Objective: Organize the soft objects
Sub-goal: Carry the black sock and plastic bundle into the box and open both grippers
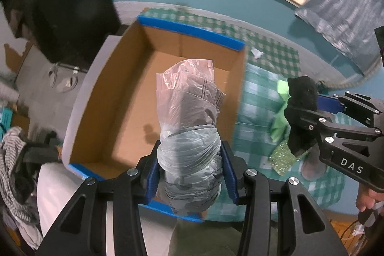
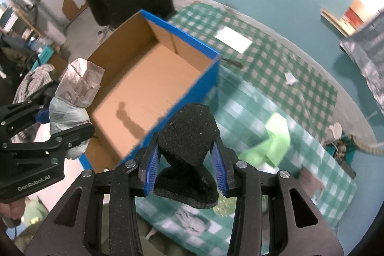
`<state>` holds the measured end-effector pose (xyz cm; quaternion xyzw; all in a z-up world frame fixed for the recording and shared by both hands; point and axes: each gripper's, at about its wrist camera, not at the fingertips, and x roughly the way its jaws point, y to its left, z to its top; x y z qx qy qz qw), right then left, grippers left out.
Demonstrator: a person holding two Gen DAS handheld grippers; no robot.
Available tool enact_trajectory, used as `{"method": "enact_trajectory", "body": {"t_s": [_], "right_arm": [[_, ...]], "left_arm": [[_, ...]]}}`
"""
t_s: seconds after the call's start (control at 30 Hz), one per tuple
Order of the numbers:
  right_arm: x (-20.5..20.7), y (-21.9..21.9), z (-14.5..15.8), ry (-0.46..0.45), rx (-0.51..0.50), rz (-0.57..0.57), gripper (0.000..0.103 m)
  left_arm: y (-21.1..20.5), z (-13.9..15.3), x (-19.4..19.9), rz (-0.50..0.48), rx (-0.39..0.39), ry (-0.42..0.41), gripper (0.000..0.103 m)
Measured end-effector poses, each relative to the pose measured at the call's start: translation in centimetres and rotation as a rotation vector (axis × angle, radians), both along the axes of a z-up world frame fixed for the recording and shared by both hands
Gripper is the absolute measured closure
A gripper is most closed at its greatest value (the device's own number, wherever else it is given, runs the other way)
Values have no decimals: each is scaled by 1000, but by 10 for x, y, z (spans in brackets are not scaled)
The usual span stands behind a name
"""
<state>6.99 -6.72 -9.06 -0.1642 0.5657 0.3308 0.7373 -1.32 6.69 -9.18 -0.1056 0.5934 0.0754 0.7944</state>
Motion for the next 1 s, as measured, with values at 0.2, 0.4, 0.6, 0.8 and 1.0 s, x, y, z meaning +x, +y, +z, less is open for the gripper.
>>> {"method": "enact_trajectory", "body": {"t_s": [0.2,0.4,0.6,0.8,1.0], "right_arm": [[1,37,-5,9,5,62,63],[7,66,-12,33,13,95,63],[8,91,-20,48,13,137,63],[8,100,-23,43,15,147,52],[10,97,-18,17,27,132,32]], "left_arm": [[26,-11,-3,64,0,22,57],[40,-23,-3,100,-6,43,57],[51,-33,-2,137,-17,68,54],[58,-37,-5,168,6,99,37],[66,-33,-10,204,13,87,35]]}}
